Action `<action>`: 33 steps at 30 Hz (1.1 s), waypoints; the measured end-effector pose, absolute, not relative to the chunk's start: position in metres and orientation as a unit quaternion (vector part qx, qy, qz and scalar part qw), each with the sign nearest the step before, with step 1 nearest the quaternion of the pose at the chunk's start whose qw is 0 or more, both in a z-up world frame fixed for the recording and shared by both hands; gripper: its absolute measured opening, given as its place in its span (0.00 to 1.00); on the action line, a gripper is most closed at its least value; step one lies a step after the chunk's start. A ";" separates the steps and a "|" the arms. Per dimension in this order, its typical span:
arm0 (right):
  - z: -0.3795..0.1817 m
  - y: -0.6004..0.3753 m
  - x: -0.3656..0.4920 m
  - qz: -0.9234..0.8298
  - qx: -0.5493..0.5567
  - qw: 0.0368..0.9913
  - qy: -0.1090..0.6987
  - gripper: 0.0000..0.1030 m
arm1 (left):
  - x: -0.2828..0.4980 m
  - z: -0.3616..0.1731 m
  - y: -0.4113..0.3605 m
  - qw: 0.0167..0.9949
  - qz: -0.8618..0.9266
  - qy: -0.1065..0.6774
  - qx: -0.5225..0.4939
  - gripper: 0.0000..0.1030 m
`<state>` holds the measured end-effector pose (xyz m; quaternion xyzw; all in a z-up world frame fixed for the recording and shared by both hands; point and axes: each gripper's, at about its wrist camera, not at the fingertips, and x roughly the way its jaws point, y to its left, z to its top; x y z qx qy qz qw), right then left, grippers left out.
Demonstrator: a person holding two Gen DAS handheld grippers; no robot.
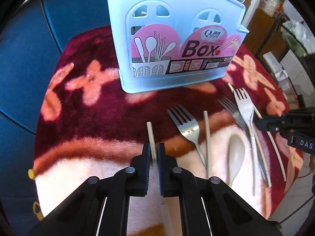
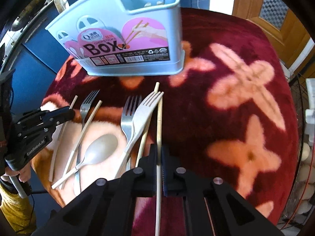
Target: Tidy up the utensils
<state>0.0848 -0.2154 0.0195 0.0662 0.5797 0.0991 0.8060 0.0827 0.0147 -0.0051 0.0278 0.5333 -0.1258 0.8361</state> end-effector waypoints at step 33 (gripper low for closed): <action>0.126 -0.233 0.029 0.104 0.137 0.946 0.274 0.06 | 0.038 0.153 0.032 0.951 -0.127 0.273 -0.069 0.03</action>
